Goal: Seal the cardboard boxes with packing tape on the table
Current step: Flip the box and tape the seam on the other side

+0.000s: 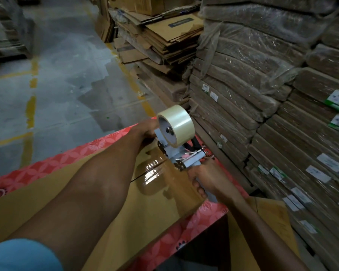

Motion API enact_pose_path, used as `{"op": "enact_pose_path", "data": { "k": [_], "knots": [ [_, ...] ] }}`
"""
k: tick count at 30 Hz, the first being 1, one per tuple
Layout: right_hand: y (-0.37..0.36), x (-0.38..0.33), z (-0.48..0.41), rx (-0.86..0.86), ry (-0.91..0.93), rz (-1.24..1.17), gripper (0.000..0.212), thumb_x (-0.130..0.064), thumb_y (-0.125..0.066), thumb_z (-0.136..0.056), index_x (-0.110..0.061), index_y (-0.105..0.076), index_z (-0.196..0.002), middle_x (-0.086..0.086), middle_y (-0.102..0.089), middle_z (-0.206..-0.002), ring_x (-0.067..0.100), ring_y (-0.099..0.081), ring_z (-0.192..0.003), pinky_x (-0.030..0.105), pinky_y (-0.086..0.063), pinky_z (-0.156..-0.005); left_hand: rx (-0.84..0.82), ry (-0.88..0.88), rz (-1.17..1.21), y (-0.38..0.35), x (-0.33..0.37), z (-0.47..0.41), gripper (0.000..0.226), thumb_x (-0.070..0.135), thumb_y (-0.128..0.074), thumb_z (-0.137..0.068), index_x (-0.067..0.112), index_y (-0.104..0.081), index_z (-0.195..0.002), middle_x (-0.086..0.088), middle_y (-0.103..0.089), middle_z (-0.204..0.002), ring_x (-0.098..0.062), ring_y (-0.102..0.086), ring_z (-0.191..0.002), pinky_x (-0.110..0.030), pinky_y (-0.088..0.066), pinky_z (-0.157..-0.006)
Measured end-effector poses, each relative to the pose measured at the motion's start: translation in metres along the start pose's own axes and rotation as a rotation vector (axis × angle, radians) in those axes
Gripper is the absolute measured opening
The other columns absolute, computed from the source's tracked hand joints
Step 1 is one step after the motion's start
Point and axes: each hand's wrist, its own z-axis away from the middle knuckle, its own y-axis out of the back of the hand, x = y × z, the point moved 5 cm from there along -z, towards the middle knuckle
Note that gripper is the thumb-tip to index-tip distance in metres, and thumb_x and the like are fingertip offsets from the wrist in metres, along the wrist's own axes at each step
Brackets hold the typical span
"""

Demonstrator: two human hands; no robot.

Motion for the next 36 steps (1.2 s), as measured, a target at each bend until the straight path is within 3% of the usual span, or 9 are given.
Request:
{"op": "enact_pose_path", "data": {
  "k": [3, 7, 11, 17, 22, 26, 29, 32, 36],
  "knots": [
    [0.004, 0.022, 0.010, 0.028, -0.017, -0.027, 0.021, 0.003, -0.058, -0.077, -0.004, -0.056, -0.057, 0.012, -0.046, -0.050, 0.019, -0.039, -0.036, 0.026, -0.031, -0.044, 0.079, 0.066, -0.161, -0.006, -0.009, -0.005, 0.042, 0.027, -0.045, -0.102, 0.011, -0.049, -0.141, -0.020, -0.048, -0.143, -0.042, -0.047, -0.129, -0.057, -0.037, -0.108],
    [-0.002, 0.025, 0.014, 0.044, 0.041, -0.062, 0.014, -0.004, -0.060, -0.065, -0.006, -0.055, -0.052, 0.014, -0.047, -0.049, 0.022, -0.041, -0.038, 0.029, -0.031, -0.045, 0.380, 0.137, -0.043, -0.016, -0.008, 0.015, 0.051, 0.045, -0.050, -0.097, 0.013, -0.046, -0.137, -0.016, -0.049, -0.137, -0.037, -0.045, -0.126, -0.056, -0.033, -0.107],
    [-0.001, 0.021, 0.011, 0.026, 0.022, -0.035, 0.014, 0.000, -0.059, -0.075, -0.003, -0.056, -0.062, 0.013, -0.048, -0.052, 0.022, -0.042, -0.039, 0.028, -0.033, -0.044, 0.194, 0.066, -0.099, -0.039, -0.017, 0.018, 0.078, 0.039, -0.067, -0.086, 0.012, -0.030, -0.149, -0.014, -0.041, -0.147, -0.034, -0.038, -0.135, -0.053, -0.030, -0.109],
    [-0.007, -0.011, -0.006, 0.005, 0.101, 0.005, 0.020, 0.004, -0.057, -0.073, -0.007, -0.051, -0.058, 0.011, -0.044, -0.050, 0.019, -0.037, -0.034, 0.023, -0.030, -0.041, 0.188, 0.117, -0.141, -0.021, -0.027, 0.000, 0.071, 0.034, -0.066, -0.090, 0.013, -0.031, -0.148, -0.011, -0.038, -0.150, -0.030, -0.037, -0.138, -0.053, -0.027, -0.112],
    [0.001, -0.013, -0.006, 0.009, 0.110, 0.038, 0.017, 0.001, -0.057, -0.069, -0.007, -0.053, -0.055, 0.011, -0.045, -0.050, 0.020, -0.038, -0.037, 0.026, -0.032, -0.041, 0.177, 0.133, -0.136, -0.017, -0.033, -0.010, 0.065, 0.034, -0.055, -0.096, 0.011, -0.028, -0.150, -0.012, -0.034, -0.156, -0.031, -0.031, -0.143, -0.062, -0.017, -0.113],
    [0.020, 0.037, 0.012, 0.062, -0.052, 0.019, 0.033, 0.009, -0.053, -0.078, -0.006, -0.052, -0.050, 0.010, -0.043, -0.049, 0.019, -0.037, -0.038, 0.025, -0.030, -0.044, 0.197, 0.158, -0.121, -0.019, -0.032, -0.011, 0.069, 0.057, -0.031, -0.099, 0.015, -0.028, -0.154, -0.010, -0.027, -0.161, -0.030, -0.021, -0.149, -0.068, -0.003, -0.115],
    [0.026, 0.054, 0.024, 0.081, -0.012, -0.002, 0.031, 0.006, -0.055, -0.077, -0.010, -0.057, -0.051, 0.005, -0.047, -0.043, 0.019, -0.041, -0.036, 0.025, -0.035, -0.046, 0.228, 0.196, -0.120, -0.021, -0.017, 0.002, 0.078, 0.064, -0.026, -0.099, 0.014, -0.019, -0.158, -0.010, -0.014, -0.166, -0.030, -0.007, -0.154, -0.067, 0.006, -0.115],
    [0.027, 0.050, 0.025, 0.089, 0.034, 0.024, 0.025, -0.010, -0.054, -0.087, -0.014, -0.057, -0.062, -0.002, -0.052, -0.041, 0.018, -0.050, -0.036, 0.024, -0.042, -0.047, 0.207, 0.143, -0.095, -0.040, 0.008, 0.025, 0.087, 0.058, -0.037, -0.099, 0.009, 0.002, -0.159, -0.013, 0.008, -0.167, -0.031, 0.011, -0.154, -0.064, 0.009, -0.116],
    [0.026, 0.048, 0.027, 0.072, 0.010, -0.017, 0.030, -0.003, -0.052, -0.089, -0.006, -0.055, -0.059, 0.010, -0.050, -0.049, 0.019, -0.045, -0.035, 0.024, -0.037, -0.044, 0.162, 0.087, -0.202, -0.056, 0.016, 0.042, 0.091, 0.033, -0.054, -0.097, 0.008, 0.009, -0.159, -0.013, 0.015, -0.166, -0.031, 0.013, -0.153, -0.061, 0.003, -0.120]
  ]
}}
